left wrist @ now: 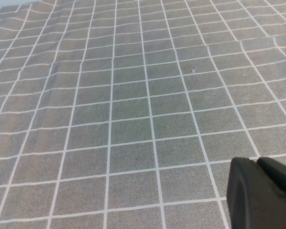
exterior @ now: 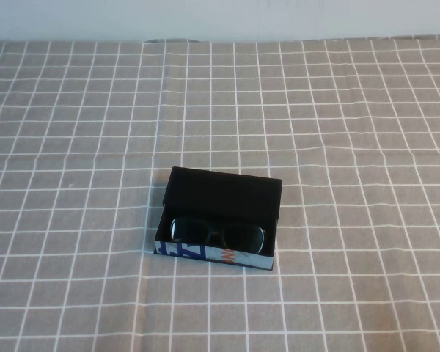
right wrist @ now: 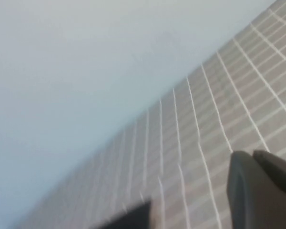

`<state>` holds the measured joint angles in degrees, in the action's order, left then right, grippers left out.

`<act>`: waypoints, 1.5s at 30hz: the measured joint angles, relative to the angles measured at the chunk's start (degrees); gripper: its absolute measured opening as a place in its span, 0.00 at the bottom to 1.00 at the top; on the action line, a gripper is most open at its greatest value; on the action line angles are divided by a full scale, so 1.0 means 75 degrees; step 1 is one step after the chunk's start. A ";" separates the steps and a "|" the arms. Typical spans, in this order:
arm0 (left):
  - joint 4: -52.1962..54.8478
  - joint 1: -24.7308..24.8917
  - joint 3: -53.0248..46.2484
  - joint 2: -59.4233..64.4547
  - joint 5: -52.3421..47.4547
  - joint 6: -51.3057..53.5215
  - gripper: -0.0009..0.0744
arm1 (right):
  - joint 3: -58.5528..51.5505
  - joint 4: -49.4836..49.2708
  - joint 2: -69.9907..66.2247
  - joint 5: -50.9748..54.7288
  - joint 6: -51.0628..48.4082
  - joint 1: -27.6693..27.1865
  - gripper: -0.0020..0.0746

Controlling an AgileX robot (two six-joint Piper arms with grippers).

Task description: Take glasses out of glasses case

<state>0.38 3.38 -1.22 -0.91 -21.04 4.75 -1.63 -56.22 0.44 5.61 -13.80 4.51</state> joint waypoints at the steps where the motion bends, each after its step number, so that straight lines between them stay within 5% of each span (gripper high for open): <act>1: 0.0000 0.0000 0.0000 0.0000 0.0000 0.0000 0.01 | 0.0000 -0.0265 0.0000 -0.0180 0.0000 0.0000 0.00; 5: 0.0000 0.0000 0.0000 0.0000 0.0000 0.0000 0.01 | 0.0000 -0.1066 0.0000 -0.0309 0.0000 0.0000 0.00; 10: 0.0000 0.0000 0.0000 0.0000 0.0000 0.0000 0.01 | 0.0503 -0.1024 -0.0596 0.1255 0.0000 0.0000 0.00; 18: 0.0000 0.0000 0.0000 0.0000 0.0000 0.0000 0.01 | 0.3501 0.1537 -0.4881 0.4766 0.0000 0.0000 0.00; 24: 0.0000 0.0000 0.0000 0.0000 0.0000 0.0000 0.01 | 0.5804 0.2959 -0.7825 0.6131 -0.0600 0.0095 0.00; 36: 0.0000 0.0000 0.0000 0.0000 0.0000 0.0000 0.01 | 1.0009 0.5048 -1.2114 0.6762 -0.1816 0.3373 0.00; 45: 0.0000 0.0000 0.0000 0.0000 0.0000 0.0000 0.01 | 1.2662 0.5207 -1.4307 0.7871 -0.4156 0.4260 0.13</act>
<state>0.38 3.38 -1.22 -0.91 -21.04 4.75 93.33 -17.17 -106.86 64.64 -44.97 36.46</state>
